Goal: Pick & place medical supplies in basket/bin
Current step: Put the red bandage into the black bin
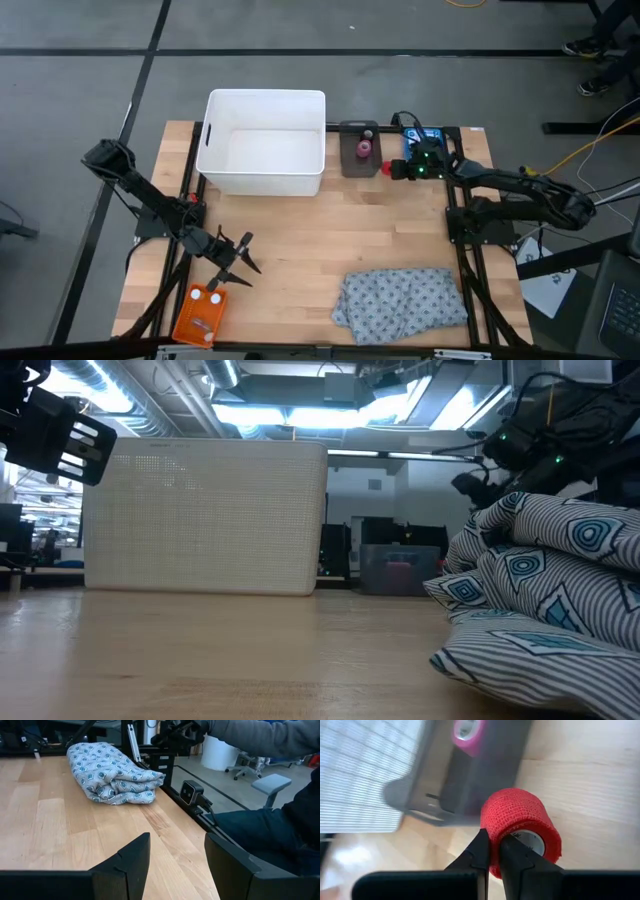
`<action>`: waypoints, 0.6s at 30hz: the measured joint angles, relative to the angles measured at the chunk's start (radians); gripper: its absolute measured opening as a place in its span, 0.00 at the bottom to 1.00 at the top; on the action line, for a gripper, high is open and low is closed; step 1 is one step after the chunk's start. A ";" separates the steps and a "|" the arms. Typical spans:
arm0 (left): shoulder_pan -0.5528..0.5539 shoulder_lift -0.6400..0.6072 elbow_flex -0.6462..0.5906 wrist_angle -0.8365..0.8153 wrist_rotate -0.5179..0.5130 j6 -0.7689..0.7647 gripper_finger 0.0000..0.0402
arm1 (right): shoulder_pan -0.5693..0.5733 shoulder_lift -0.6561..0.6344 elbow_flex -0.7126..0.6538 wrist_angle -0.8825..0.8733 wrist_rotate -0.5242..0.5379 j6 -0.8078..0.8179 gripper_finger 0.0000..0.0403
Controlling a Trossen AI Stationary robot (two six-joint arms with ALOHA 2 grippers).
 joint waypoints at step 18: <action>0.000 0.000 0.000 0.000 -0.001 0.014 0.47 | 0.103 -0.255 0.000 0.067 0.020 0.047 0.06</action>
